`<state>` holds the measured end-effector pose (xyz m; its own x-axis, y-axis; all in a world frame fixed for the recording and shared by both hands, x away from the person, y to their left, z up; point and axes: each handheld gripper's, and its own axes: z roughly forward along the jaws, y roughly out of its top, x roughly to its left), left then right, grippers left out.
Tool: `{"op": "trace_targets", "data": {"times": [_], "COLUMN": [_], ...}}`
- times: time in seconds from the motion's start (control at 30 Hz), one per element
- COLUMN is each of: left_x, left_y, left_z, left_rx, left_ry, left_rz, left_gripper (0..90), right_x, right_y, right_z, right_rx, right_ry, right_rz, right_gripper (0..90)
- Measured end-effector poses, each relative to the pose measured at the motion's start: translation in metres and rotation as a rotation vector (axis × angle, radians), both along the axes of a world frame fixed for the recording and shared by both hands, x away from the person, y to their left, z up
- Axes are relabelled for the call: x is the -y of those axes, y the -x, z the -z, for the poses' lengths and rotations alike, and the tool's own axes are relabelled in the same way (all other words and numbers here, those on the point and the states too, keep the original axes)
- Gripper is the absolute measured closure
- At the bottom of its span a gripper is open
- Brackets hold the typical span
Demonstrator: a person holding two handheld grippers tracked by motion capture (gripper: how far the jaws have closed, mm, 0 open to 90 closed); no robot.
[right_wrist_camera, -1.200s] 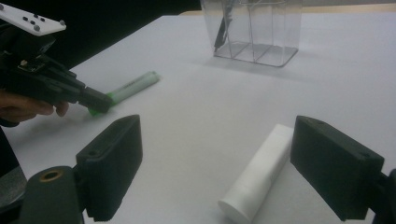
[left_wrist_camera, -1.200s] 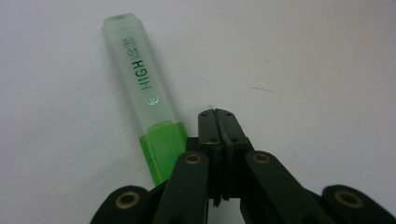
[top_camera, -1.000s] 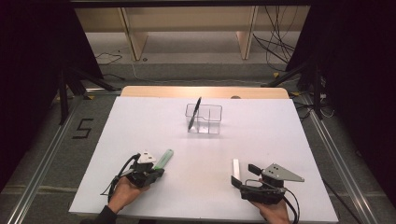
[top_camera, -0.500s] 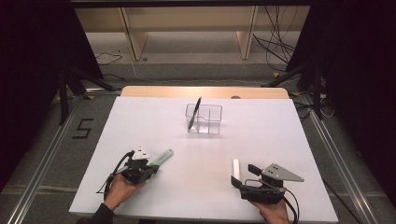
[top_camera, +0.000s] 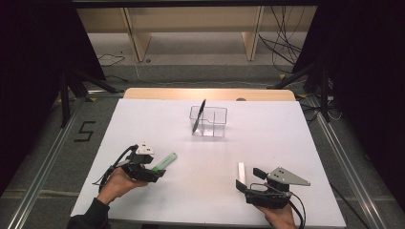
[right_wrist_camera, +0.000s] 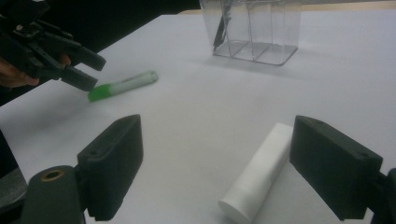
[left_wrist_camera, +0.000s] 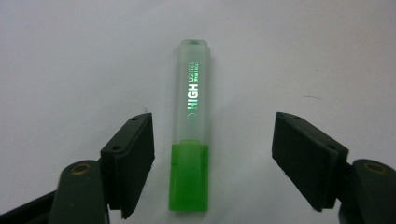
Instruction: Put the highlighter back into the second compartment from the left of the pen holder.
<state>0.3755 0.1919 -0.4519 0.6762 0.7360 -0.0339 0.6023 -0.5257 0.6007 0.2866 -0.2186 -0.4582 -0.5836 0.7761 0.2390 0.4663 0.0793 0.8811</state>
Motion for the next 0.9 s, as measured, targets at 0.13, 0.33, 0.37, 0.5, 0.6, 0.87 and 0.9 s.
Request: {"op": "trace_targets", "data": {"times": [0.13,0.33,0.37,0.5,0.6,0.87,0.9], "left_x": [-0.001,0.010,0.011,0.013,0.012,0.013,0.013], "left_y": [-0.010,-0.021,-0.023,-0.026,-0.026,-0.028,-0.028], "left_z": [-0.002,-0.005,-0.005,-0.003,0.000,0.012,0.012], "left_rx": [-0.053,-0.110,-0.116,-0.143,-0.155,-0.191,-0.198], "left_ry": [-0.039,-0.092,-0.098,-0.118,-0.130,-0.180,-0.177], "left_rz": [-0.001,0.026,0.032,0.038,0.041,0.066,0.064], "left_gripper": [23.7,19.7,19.7,19.8,22.1,30.9,32.5], "right_x": [0.001,0.000,0.000,0.000,-0.001,-0.001,-0.001], "right_y": [0.000,0.000,0.000,-0.001,-0.001,-0.001,-0.001], "right_z": [-0.001,-0.001,-0.001,0.000,0.000,0.000,0.000], "right_rx": [0.004,0.002,0.000,0.000,-0.001,0.003,0.003], "right_ry": [-0.005,-0.002,-0.002,-0.002,-0.001,0.005,0.005], "right_rz": [0.000,-0.003,-0.004,-0.006,-0.005,-0.010,-0.009], "right_gripper": [18.4,18.4,18.4,18.4,18.4,18.4,18.4]}}
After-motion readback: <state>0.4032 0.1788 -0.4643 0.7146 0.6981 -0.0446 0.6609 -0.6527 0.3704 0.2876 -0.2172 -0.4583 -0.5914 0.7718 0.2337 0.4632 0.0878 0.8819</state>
